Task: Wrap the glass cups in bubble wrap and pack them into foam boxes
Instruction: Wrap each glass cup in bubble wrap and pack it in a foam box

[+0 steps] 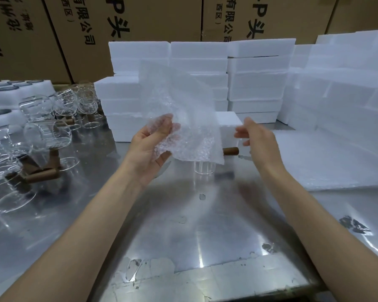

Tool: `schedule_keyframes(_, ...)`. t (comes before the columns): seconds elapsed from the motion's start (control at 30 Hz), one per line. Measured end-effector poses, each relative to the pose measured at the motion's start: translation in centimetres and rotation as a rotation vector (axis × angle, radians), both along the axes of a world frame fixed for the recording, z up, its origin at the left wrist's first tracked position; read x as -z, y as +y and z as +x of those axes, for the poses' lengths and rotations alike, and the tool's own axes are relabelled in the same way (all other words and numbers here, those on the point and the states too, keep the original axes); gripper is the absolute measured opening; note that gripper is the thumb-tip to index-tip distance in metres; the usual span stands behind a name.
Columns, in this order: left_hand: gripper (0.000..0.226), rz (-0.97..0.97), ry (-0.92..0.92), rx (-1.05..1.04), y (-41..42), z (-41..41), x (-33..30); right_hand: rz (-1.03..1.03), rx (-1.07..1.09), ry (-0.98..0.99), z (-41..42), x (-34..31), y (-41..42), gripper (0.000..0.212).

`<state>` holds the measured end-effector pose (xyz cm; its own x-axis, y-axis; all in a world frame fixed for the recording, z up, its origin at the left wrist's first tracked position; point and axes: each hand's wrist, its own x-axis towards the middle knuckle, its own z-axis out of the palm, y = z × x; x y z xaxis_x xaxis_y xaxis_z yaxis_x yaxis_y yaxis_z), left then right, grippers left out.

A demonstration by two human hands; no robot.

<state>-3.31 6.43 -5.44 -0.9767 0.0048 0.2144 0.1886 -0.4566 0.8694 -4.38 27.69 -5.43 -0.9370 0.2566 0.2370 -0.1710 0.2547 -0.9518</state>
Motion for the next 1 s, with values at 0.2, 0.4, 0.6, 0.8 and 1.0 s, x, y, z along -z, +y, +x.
schedule_keyframes(0.2,0.017,0.094,0.034,0.118,0.0,0.4,0.1,-0.136,-0.284,-0.119,0.3,0.4,-0.9,0.043)
schedule_keyframes(0.4,0.014,0.049,-0.063,0.019,-1.1,-0.3,0.3,-0.427,-0.440,0.003,0.5,-0.2,-0.1,0.013)
schedule_keyframes(0.6,0.050,-0.446,0.021,-0.532,-0.5,-0.5,1.1,-0.341,-0.311,-0.018,0.7,0.6,-1.4,0.045)
schedule_keyframes(0.8,0.032,-0.776,0.579,-0.679,1.4,1.6,-0.2,-0.164,-0.264,0.094,1.2,1.2,-2.8,0.039)
schedule_keyframes(1.0,0.056,-1.097,0.413,-0.356,3.4,2.0,1.6,-0.274,-0.442,0.048,1.8,1.2,-3.2,0.040)
